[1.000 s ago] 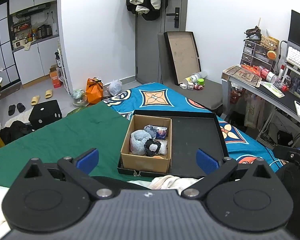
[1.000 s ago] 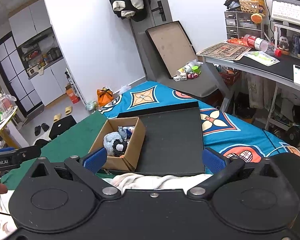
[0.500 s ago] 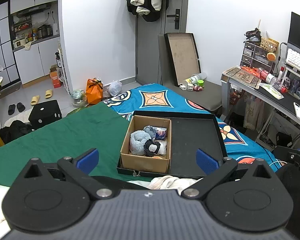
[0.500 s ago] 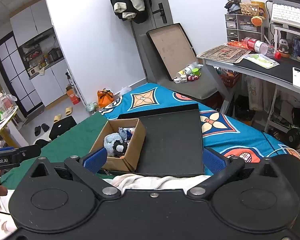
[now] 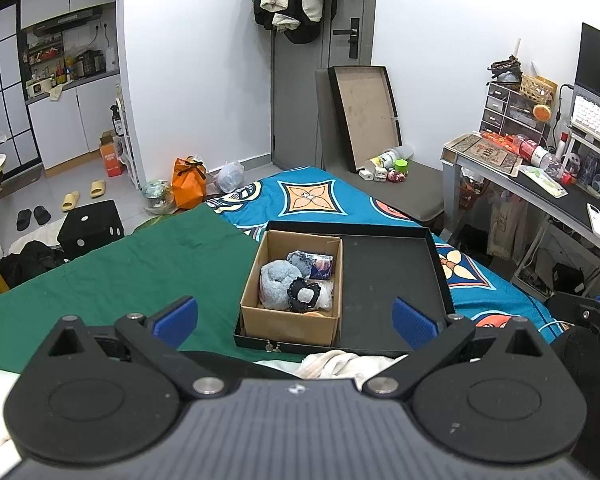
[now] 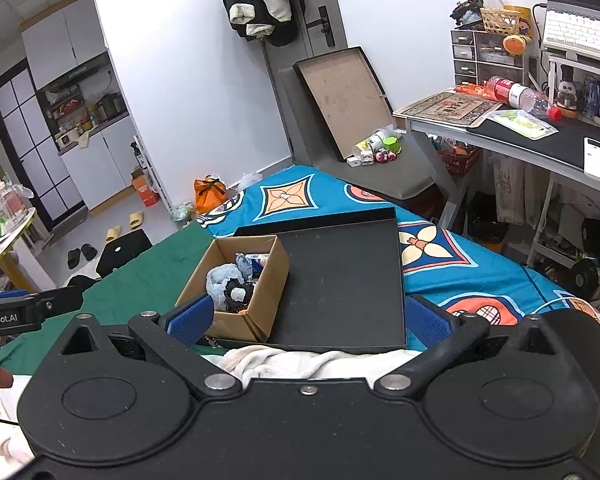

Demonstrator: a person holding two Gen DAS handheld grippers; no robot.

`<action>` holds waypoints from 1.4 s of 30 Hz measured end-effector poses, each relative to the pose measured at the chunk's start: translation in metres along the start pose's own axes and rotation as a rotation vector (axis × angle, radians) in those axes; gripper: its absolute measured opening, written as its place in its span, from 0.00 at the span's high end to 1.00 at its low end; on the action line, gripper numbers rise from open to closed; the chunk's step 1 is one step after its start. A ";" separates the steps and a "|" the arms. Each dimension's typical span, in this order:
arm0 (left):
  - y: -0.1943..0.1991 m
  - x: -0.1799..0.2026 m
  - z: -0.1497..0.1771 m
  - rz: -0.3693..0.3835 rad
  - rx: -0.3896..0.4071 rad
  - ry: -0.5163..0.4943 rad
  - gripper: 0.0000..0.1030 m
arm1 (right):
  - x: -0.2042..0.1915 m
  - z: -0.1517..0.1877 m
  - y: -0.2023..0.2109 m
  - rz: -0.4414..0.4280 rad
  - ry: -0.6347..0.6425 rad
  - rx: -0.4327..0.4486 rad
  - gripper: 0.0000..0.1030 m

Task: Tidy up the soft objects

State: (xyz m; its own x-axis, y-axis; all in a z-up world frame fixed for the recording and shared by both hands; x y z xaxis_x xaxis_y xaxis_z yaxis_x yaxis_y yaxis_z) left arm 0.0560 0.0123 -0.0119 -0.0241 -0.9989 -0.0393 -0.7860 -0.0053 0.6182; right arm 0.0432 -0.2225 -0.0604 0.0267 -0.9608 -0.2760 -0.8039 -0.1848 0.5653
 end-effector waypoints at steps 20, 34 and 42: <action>0.000 -0.002 0.002 0.002 -0.004 0.001 0.00 | 0.001 0.002 0.000 -0.002 0.012 -0.006 0.00; -0.004 -0.002 0.006 -0.001 -0.011 -0.005 0.00 | 0.002 0.002 0.000 0.014 0.014 -0.012 0.00; -0.007 0.002 0.006 0.000 -0.015 -0.012 0.00 | 0.001 0.004 -0.005 0.021 0.027 -0.023 0.00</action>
State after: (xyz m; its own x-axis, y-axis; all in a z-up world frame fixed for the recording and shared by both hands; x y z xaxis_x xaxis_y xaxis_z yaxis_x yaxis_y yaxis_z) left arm 0.0579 0.0101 -0.0206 -0.0317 -0.9983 -0.0486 -0.7769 -0.0060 0.6296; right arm 0.0447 -0.2221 -0.0665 0.0257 -0.9697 -0.2430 -0.7904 -0.1685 0.5890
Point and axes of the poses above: each gripper's, at about its wrist camera, not at the fingertips, and y roughly against the way its jaws point, x to its right, z to its underside, the point moved 8 cm from there along -y, roughly the way its jaws point, and after that the axes turned 5 degrees about -z, right-handed, at the moved point
